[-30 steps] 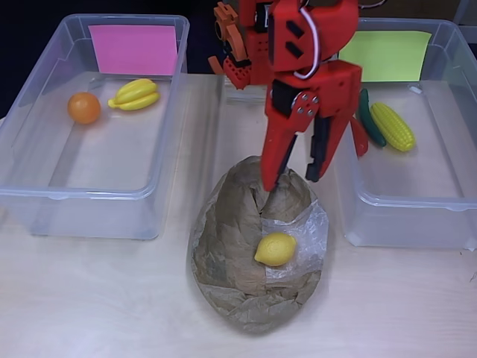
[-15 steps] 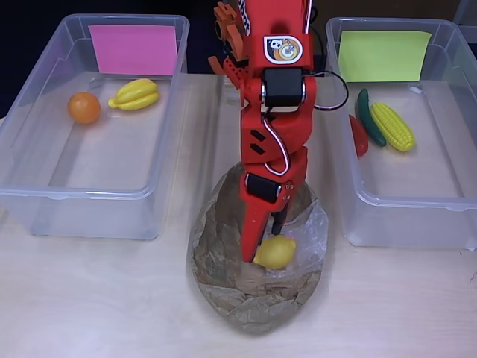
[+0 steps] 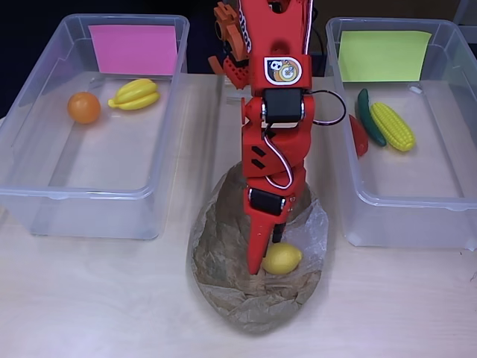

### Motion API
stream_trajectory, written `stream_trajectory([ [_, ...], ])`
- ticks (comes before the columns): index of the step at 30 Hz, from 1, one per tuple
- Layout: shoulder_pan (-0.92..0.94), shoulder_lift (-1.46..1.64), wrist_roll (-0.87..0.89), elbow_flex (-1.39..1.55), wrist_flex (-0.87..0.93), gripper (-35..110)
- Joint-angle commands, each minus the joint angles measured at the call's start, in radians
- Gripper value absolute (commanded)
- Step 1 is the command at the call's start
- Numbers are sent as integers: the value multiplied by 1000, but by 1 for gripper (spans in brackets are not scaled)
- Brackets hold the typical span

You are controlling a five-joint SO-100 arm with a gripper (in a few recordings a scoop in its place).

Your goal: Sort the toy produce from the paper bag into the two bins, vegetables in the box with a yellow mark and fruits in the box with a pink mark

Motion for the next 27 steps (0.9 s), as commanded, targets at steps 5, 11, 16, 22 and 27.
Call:
stream_trajectory([
  [5, -29, 2, 26, -44, 8, 38],
  [11, -34, -17, -14, -64, -11, 41],
  [16, -41, -41, -20, -91, -6, 39],
  [22, -44, -44, 23, -86, -3, 28],
  [27, -49, -34, 48, -71, -5, 22],
])
